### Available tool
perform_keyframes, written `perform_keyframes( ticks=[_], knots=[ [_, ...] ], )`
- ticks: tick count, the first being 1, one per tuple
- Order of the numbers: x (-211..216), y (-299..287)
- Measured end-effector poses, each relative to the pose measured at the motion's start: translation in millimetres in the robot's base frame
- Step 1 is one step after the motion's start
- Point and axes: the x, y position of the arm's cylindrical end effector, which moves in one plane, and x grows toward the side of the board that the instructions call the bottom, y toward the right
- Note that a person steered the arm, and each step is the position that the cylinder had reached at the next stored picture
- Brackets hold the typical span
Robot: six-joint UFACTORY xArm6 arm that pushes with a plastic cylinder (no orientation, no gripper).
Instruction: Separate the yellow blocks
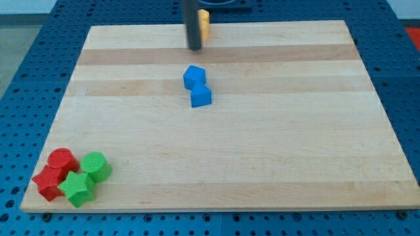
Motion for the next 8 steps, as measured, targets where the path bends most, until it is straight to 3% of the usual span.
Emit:
perform_keyframes(
  ticks=[1, 2, 3, 4, 6, 7, 8],
  knots=[
    [-36.3, 64.6],
    [-75.1, 61.2],
    [-75.4, -3.5],
    [-69.2, -12.7],
    [-8.6, -13.4],
    [-1.1, 18.7],
    [47.0, -2.8]
  ],
)
